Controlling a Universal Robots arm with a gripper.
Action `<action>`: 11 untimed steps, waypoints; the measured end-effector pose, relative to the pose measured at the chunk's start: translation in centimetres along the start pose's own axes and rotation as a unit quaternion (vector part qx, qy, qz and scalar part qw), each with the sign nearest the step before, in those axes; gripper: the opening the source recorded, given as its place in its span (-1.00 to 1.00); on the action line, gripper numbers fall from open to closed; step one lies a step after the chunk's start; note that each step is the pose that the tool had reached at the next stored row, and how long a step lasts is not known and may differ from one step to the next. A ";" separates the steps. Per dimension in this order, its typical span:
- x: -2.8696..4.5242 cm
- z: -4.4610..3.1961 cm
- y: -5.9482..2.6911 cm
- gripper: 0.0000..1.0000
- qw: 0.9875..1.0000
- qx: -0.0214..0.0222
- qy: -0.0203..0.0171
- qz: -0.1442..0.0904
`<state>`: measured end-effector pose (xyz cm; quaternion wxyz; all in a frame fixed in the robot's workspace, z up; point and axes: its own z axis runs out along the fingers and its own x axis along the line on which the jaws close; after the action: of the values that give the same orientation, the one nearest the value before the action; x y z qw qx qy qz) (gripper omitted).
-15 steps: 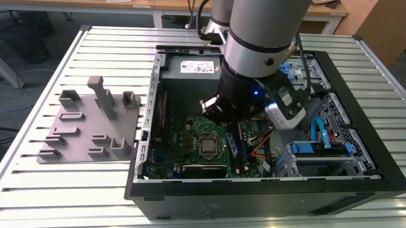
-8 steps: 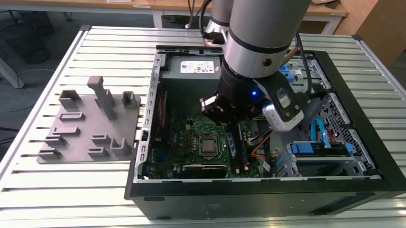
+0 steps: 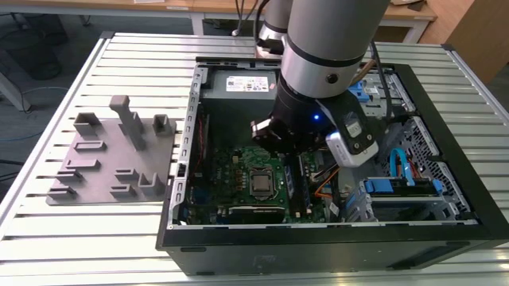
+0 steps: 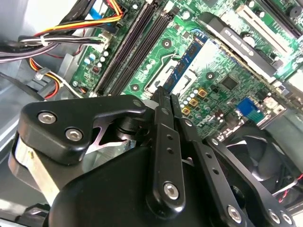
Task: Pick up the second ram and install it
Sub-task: 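Insert the second ram into the second slot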
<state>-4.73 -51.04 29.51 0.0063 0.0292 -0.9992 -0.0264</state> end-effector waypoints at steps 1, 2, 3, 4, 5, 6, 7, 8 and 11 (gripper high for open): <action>0.00 0.00 0.00 -0.73 1.000 0.000 0.000 0.004; 0.00 0.00 0.00 -0.73 1.000 0.000 0.000 0.007; 0.00 0.00 0.00 -0.73 1.000 0.000 -0.001 0.011; 0.00 0.00 0.00 -0.73 1.000 0.000 -0.001 0.015; 0.00 0.01 0.00 -0.73 1.000 0.000 -0.001 0.018; 0.00 0.00 0.00 -0.73 1.000 0.000 -0.001 0.022; 0.00 0.00 0.00 -0.73 1.000 0.000 -0.001 0.026; 0.00 0.01 0.00 -0.73 1.000 0.000 -0.002 0.030; 0.00 0.00 0.00 -0.73 0.999 0.000 -0.002 0.040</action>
<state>-4.73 -51.04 29.51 0.0052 -0.0113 -0.9996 -0.0266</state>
